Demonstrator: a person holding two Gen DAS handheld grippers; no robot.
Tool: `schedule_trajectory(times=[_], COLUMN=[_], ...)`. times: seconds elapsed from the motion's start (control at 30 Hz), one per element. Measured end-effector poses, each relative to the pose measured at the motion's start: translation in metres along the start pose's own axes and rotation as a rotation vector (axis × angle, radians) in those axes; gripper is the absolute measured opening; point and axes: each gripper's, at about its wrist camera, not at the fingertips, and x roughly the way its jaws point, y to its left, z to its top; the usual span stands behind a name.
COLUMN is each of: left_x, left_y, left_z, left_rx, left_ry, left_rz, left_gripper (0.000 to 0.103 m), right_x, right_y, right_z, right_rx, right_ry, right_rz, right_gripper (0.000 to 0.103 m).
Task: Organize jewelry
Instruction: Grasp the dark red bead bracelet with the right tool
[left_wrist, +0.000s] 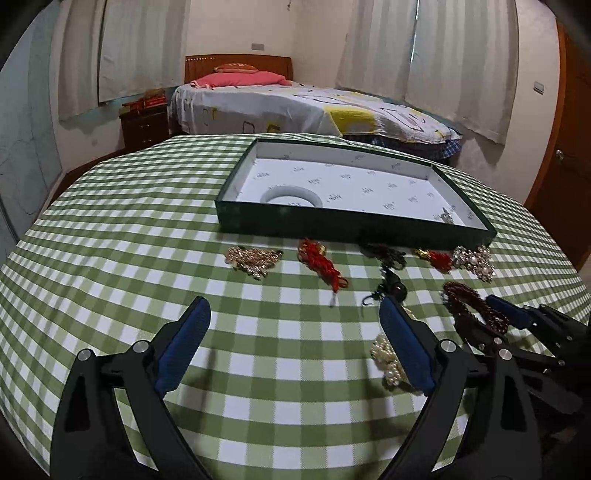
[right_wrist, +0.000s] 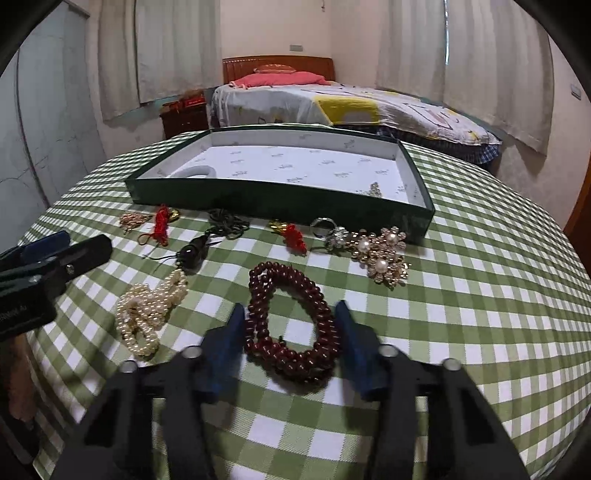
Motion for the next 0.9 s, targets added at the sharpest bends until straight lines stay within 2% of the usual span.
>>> schedule_trajectory(times=[0.07, 0.13, 0.47, 0.6, 0.9], left_x=[-0.001, -0.002, 0.000, 0.006, 0.012], left_y=[-0.003, -0.007, -0.042, -0.050, -0.057], left_z=[-0.001, -0.003, -0.008, -0.011, -0.017], left_rx=[0.004, 0.008, 0.089, 0.114, 0.144], left_ry=[0.007, 0.017, 0.030, 0.053, 0.068], left_rz=[-0.012, -0.031, -0.048, -0.051, -0.034], left_gripper=[0.091, 0.091, 0.090, 0.080, 0.077], right_x=[-0.002, -0.003, -0.022, -0.026, -0.028], right_y=[0.003, 0.004, -0.027, -0.037, -0.042], right_z=[-0.001, -0.001, -0.009, -0.012, -0.014], right_rx=[-0.007, -0.010, 0.100, 0.131, 0.149], right_ry=[0.001, 0.004, -0.025, -0.034, -0.047], right_rz=[0.020, 0.029, 0.014, 0.009, 0.015], right_gripper=[0.024, 0.019, 0.019, 0.019, 0.019])
